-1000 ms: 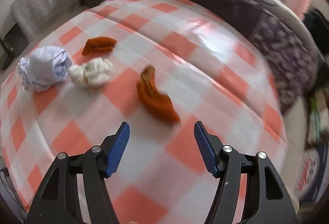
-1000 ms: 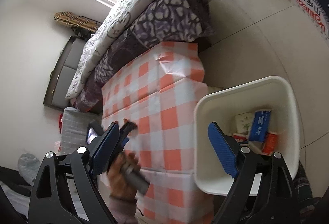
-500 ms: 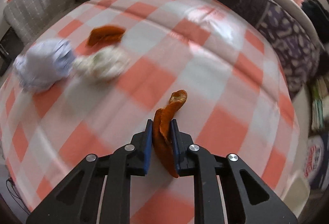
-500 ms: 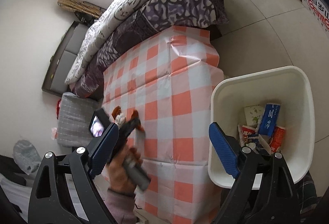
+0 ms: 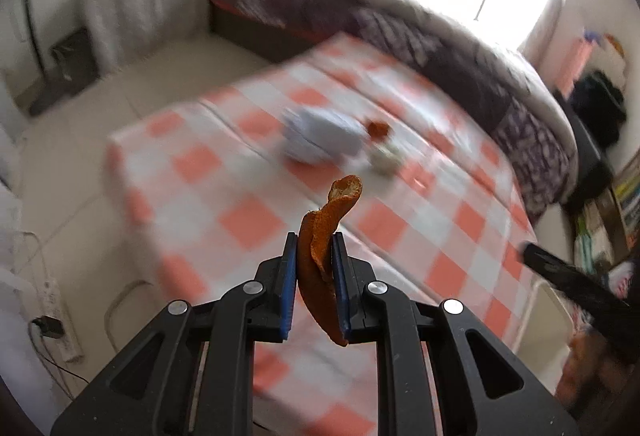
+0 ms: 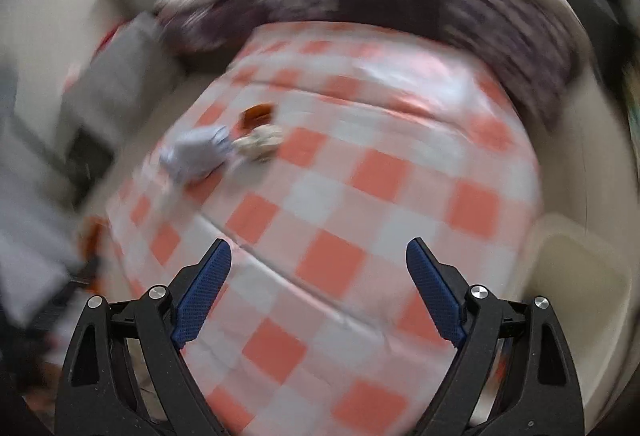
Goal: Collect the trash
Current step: 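Grasp the crumpled pale blue plastic bag with the right tool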
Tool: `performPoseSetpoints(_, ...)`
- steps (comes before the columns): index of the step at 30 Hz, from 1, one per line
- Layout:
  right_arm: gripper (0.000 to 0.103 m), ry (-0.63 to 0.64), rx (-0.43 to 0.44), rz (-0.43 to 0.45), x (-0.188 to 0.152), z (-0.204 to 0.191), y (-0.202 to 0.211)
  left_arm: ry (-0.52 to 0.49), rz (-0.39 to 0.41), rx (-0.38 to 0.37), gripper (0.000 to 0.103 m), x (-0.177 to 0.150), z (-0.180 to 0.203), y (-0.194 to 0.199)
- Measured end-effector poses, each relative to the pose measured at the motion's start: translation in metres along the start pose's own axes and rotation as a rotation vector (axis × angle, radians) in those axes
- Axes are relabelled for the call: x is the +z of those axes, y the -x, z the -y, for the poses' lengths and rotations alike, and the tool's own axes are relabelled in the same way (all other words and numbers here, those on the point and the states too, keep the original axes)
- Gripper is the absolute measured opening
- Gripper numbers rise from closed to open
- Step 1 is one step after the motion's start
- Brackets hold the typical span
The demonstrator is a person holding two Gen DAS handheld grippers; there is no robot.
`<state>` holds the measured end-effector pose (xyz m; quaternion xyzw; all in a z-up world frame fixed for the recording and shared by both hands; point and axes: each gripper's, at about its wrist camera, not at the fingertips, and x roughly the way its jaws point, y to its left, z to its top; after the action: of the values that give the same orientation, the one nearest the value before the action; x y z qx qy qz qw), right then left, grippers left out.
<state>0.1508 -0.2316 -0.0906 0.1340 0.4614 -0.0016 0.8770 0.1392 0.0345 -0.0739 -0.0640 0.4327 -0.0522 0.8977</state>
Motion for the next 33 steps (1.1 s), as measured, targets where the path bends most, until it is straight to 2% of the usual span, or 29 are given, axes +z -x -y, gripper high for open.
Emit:
performPoseSetpoints(2,0.085,0.088,0.014,-0.003,0.009,-0.028,-0.024,0.044,0.02,0.006,0.017,0.007,-0.023,0.011)
performPoseSetpoints(4,0.085,0.087,0.048,-0.011,0.02,-0.048,-0.043,0.071,0.054,0.006,0.017,0.015,-0.042,0.021)
performPoseSetpoints(6,0.085,0.121,0.097,0.032,0.036,-0.075,-0.058,0.086,0.099,0.038,0.017,0.022,-0.06,0.033)
performPoseSetpoints(7,0.086,0.167,0.095,0.051,0.041,-0.088,-0.062,0.11,0.114,0.038,0.017,0.026,-0.071,0.038)
performPoseSetpoints(8,0.089,0.265,0.089,0.075,0.047,-0.111,-0.07,0.129,0.119,0.03,0.017,0.027,-0.078,0.04)
performPoseSetpoints(9,0.096,0.356,0.081,0.081,0.05,-0.129,-0.078,0.152,0.121,0.021,0.017,0.028,-0.087,0.042)
performPoseSetpoints(14,0.096,0.749,-0.065,0.075,0.049,-0.193,-0.128,0.186,0.115,0.03,0.017,0.026,-0.11,0.045)
performPoseSetpoints(17,0.096,0.842,-0.148,0.051,0.049,-0.209,-0.157,0.201,0.11,0.024,0.017,0.025,-0.117,0.046)
performPoseSetpoints(21,0.096,0.859,-0.217,0.017,0.054,-0.216,-0.189,0.22,0.093,-0.001,0.017,0.025,-0.122,0.044)
performPoseSetpoints(23,0.092,0.851,-0.243,-0.009,0.054,-0.213,-0.201,0.214,0.089,0.002,0.017,0.026,-0.121,0.043)
performPoseSetpoints(25,0.073,0.831,-0.264,-0.026,0.053,-0.211,-0.21,0.209,0.086,0.009,0.017,0.025,-0.121,0.042)
performPoseSetpoints(26,0.066,0.791,-0.242,-0.008,0.056,-0.209,-0.207,0.209,0.083,0.012,0.017,0.025,-0.122,0.041)
performPoseSetpoints(27,0.05,0.746,-0.217,0.02,0.06,-0.207,-0.2,0.213,0.082,0.016,0.017,0.025,-0.122,0.04)
performPoseSetpoints(28,0.044,0.712,-0.201,0.036,0.063,-0.206,-0.197,0.215,0.082,0.019,0.017,0.024,-0.123,0.04)
performPoseSetpoints(30,0.041,0.594,-0.151,0.045,0.073,-0.198,-0.185,0.221,0.088,0.029,0.017,0.025,-0.126,0.039)
performPoseSetpoints(33,0.04,0.483,-0.084,0.083,0.079,-0.19,-0.16,0.225,0.106,0.048,0.017,0.026,-0.125,0.041)
